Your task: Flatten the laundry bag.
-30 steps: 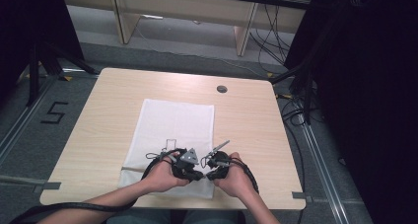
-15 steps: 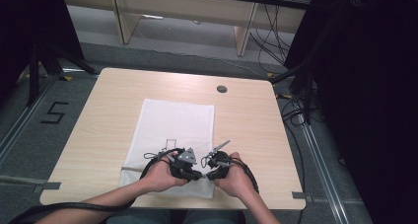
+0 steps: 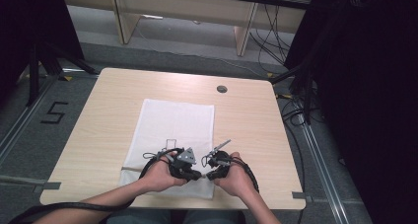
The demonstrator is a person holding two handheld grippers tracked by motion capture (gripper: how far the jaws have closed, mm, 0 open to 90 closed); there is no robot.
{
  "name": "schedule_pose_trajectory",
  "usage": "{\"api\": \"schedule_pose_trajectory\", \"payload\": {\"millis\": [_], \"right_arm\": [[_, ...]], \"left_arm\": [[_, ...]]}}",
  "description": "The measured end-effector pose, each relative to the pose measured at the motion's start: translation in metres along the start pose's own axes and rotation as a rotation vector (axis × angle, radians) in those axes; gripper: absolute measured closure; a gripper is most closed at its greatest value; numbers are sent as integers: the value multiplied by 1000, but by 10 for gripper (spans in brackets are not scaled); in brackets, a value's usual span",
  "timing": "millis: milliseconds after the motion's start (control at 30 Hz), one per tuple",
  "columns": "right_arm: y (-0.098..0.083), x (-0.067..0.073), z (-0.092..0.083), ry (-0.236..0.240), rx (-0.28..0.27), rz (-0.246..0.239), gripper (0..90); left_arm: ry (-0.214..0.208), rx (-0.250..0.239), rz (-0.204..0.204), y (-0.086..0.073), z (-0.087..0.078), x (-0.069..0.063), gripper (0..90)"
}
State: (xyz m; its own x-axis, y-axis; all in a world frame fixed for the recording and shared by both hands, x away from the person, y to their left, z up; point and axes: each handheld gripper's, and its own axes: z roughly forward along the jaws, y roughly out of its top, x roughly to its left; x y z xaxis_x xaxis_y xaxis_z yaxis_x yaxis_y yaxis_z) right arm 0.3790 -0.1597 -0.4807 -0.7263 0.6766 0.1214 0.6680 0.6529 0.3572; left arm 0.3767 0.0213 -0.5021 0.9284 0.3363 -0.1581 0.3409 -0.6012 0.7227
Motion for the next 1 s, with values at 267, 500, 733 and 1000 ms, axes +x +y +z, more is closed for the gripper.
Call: {"api": "schedule_pose_trajectory", "payload": {"millis": [267, 500, 733, 1000], "right_arm": [[1, 1, 0, -6, 7, -6, 900], [1, 1, 0, -6, 7, 0, 900], [2, 1, 0, -8, 13, 2, 900], [1, 1, 0, -6, 10, 3, 900]], "left_arm": [[5, 0, -3, -1, -1, 0, 872], [1, -2, -4, -1, -1, 0, 872], [8, -1, -16, -3, -4, 1, 871], [5, -1, -17, -3, -4, 0, 871]]}}
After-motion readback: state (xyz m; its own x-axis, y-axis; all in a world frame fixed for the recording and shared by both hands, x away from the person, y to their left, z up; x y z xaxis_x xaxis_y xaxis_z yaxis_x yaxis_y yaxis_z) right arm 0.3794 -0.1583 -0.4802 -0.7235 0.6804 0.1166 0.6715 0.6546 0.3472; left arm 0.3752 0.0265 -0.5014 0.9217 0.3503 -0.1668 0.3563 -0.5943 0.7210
